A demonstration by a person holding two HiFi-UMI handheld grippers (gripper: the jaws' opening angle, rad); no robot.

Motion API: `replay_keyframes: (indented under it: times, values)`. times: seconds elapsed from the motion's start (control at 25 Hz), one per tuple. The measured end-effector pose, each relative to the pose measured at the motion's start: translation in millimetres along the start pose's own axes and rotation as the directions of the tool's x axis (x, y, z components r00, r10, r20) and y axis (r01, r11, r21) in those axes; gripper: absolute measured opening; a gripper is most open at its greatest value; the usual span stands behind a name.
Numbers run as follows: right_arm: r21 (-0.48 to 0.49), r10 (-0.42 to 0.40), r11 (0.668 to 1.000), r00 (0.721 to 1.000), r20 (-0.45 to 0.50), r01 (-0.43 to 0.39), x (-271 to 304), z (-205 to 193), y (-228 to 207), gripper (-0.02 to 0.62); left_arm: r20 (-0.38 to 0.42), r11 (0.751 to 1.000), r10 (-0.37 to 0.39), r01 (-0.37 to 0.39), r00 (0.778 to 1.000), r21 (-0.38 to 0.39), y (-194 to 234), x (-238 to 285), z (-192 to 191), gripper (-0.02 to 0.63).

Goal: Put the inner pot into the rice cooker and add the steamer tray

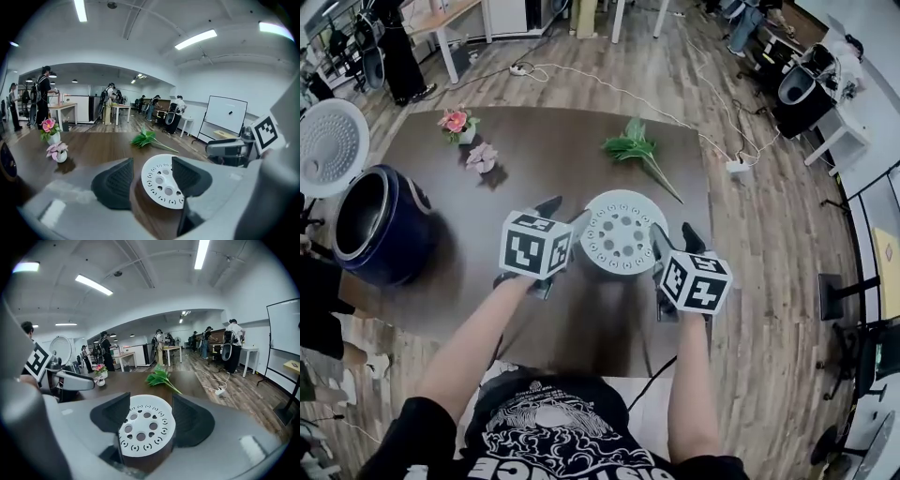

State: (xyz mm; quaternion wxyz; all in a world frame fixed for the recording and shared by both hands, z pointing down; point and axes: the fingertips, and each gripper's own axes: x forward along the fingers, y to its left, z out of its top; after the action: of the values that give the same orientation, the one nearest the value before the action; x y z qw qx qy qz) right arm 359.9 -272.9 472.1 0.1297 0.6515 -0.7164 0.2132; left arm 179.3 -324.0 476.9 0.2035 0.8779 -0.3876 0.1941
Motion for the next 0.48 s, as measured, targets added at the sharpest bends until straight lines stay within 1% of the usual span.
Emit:
replay_keyframes:
  times: [0.12,0.32,0.48]
  values:
    - [0.021,0.019,1.000,0.999,-0.034,-0.019,13.3,-11.4,-13.7,0.281,-0.024,1.000,0.004,-0.005,1.000,-0.031,-0.8,14.8,-10.2,0.255]
    - [0.057,0.053,0.997,0.995,-0.090,-0.048,30.0,-32.5,-33.1,0.281,-0.070,0.998,0.025,-0.029,0.997,-0.060,-1.1,32.9,-25.8,0.255]
    - [0.077,0.076,0.995,0.988,-0.133,-0.066,43.5,-51.3,-42.0,0.281,-0.120,0.993,0.023,-0.037,0.993,-0.111,-0.3,48.1,-45.5,0.255]
